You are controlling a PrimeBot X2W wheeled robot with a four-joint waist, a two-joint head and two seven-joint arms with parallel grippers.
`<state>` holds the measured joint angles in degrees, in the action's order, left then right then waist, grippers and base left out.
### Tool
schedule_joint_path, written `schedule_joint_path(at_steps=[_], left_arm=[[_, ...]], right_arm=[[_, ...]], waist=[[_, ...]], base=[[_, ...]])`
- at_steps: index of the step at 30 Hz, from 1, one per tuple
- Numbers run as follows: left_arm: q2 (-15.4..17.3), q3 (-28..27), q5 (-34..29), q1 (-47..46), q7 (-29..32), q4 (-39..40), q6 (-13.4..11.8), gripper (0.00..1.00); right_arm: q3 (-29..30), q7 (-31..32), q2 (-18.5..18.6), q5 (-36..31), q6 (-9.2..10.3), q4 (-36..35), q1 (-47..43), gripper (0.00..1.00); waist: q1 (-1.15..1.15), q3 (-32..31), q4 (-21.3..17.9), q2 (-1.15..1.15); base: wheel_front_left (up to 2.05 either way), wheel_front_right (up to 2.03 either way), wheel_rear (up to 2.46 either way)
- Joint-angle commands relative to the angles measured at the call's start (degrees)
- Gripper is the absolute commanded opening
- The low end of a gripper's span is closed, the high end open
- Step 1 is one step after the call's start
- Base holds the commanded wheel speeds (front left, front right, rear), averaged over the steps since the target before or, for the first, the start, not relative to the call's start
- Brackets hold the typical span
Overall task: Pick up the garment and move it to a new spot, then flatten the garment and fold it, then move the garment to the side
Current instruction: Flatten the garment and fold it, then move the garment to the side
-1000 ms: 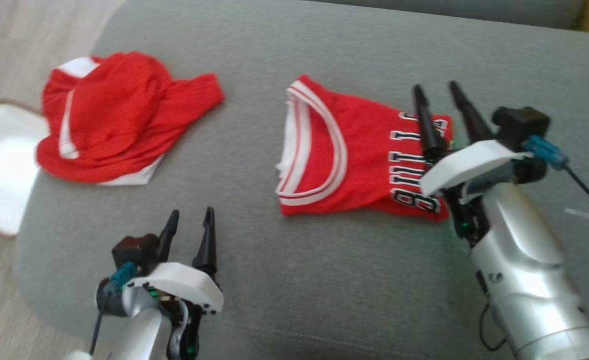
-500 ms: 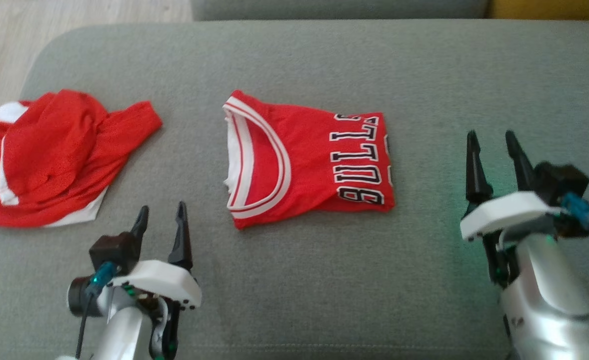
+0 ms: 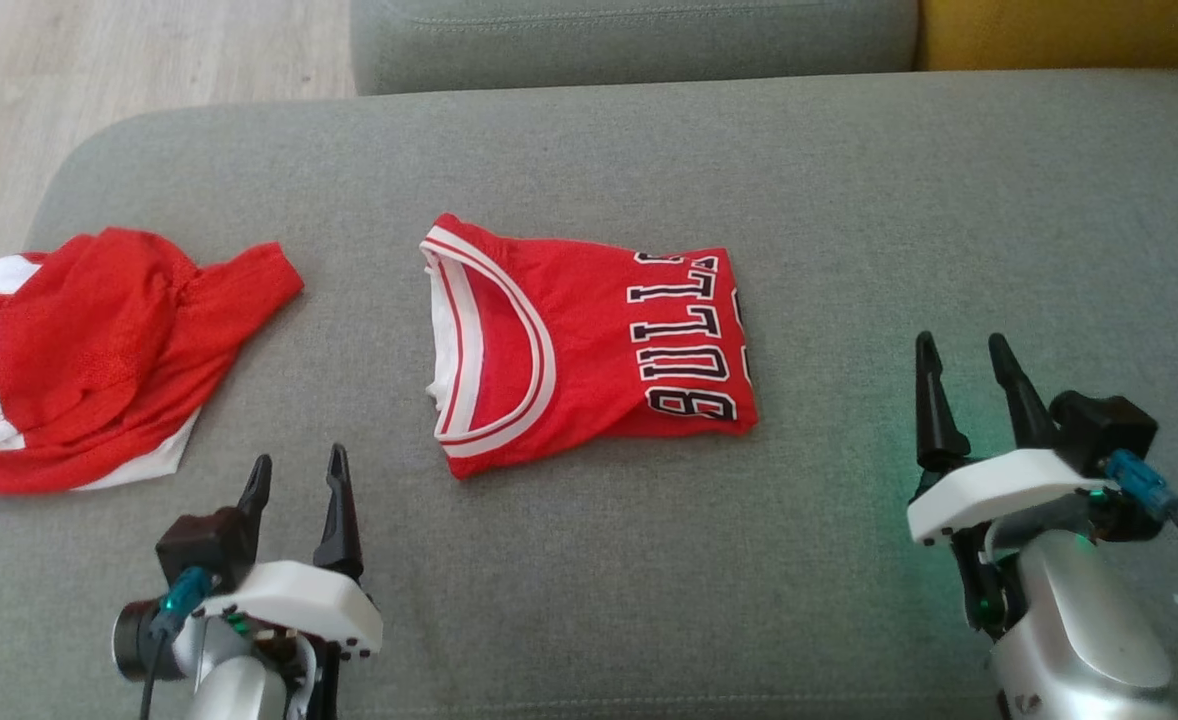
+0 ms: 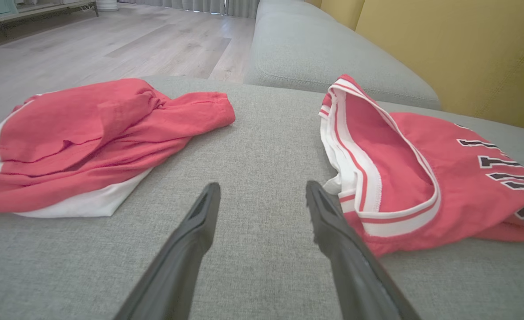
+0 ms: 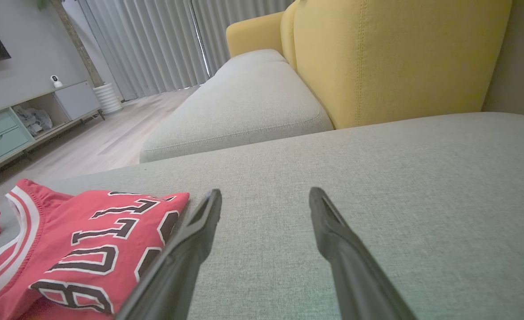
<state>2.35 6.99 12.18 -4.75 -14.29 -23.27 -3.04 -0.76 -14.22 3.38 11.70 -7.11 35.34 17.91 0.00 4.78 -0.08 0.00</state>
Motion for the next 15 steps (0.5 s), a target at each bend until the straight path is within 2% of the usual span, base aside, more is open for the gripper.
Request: schedule_joint_path(at_steps=[1,8,15], left_arm=[[0.53,-1.83,-0.46,-0.83,-0.71,2.24,0.03,1.00],[0.53,-0.69,-0.16,-1.72,-0.71,2.84,0.46,1.00],[0.53,2.23,0.57,-3.35,-0.71,3.13,0.97,1.00]], right_arm=[[-1.72,-0.77,-0.49,0.24,-0.37,-1.79,0.89,1.00],[-4.13,-0.75,-0.50,1.17,-0.37,-0.30,1.69,1.00],[-6.60,0.48,-0.50,2.54,-0.37,3.67,5.52,1.00]], waist=[[0.00,-0.03,0.15,0.00],[0.00,1.49,2.49,0.00],[0.00,4.17,9.02,0.00]], base=[[0.00,0.00,0.00],[0.00,0.00,0.00],[0.00,0.00,0.00]])
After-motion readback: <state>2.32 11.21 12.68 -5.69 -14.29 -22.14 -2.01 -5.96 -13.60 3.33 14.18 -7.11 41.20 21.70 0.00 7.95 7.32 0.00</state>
